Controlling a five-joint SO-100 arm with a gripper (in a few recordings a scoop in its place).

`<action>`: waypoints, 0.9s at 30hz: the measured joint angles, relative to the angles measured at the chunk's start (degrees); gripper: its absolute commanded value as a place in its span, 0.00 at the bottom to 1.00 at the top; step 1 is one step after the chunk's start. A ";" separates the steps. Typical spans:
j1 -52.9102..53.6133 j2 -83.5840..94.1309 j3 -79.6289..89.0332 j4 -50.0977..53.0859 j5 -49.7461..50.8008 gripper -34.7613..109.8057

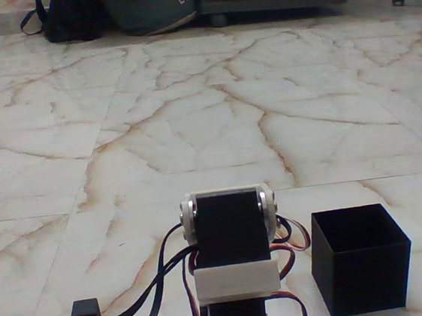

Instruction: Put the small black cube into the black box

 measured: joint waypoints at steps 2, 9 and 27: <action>0.00 0.00 0.00 0.00 0.00 0.27; 0.00 0.00 0.00 0.00 0.00 0.27; -1.32 0.09 -2.46 -4.66 -8.88 0.27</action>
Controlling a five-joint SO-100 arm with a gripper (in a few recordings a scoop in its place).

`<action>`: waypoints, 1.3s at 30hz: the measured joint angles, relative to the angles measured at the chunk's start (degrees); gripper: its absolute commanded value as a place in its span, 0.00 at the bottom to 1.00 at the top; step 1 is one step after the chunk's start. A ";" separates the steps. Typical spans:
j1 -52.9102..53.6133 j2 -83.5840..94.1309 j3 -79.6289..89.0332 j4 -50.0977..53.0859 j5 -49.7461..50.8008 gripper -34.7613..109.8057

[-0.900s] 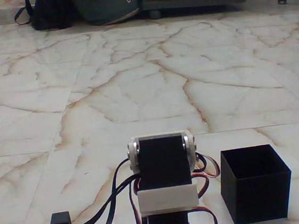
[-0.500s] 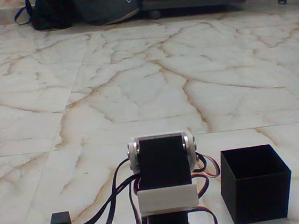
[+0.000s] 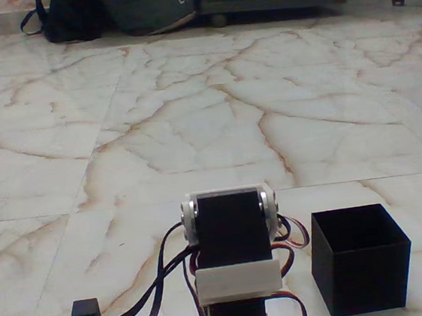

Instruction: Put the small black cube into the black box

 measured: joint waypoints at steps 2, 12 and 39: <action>-5.80 0.00 -8.35 6.15 6.59 0.28; -31.29 -28.21 -48.87 17.75 30.85 0.29; -40.34 -85.17 -91.76 16.88 42.54 0.30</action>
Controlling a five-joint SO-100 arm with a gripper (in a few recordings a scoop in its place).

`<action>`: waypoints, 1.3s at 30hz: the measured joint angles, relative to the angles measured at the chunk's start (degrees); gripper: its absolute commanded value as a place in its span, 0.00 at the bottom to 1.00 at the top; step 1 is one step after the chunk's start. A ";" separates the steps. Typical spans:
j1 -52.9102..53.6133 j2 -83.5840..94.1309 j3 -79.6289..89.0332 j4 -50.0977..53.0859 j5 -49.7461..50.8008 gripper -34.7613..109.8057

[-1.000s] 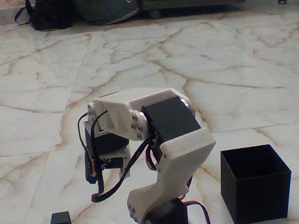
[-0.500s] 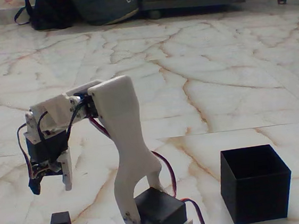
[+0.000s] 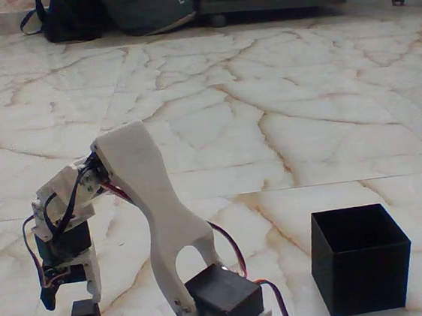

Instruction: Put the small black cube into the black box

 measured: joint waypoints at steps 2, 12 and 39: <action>0.00 0.00 -0.09 0.00 0.00 0.30; 2.20 -0.53 -0.35 3.96 -1.58 0.30; 27.95 21.36 2.55 9.14 -14.77 0.24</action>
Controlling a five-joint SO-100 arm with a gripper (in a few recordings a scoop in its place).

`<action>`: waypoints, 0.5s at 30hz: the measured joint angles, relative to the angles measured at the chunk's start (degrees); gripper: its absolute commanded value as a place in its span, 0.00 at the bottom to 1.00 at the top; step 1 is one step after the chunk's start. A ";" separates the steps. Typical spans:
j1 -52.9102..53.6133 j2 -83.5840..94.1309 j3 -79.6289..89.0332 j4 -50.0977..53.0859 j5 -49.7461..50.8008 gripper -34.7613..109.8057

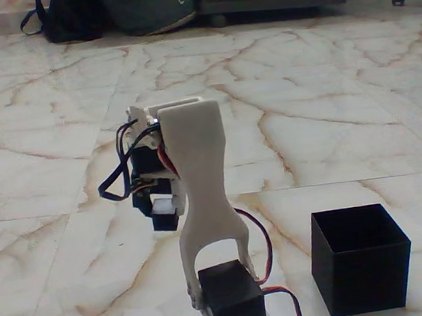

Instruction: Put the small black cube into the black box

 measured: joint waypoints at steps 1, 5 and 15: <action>2.37 1.23 0.00 0.00 -1.41 0.24; 13.10 5.89 0.00 1.14 -9.32 0.24; 37.71 12.92 0.00 6.33 -24.79 0.24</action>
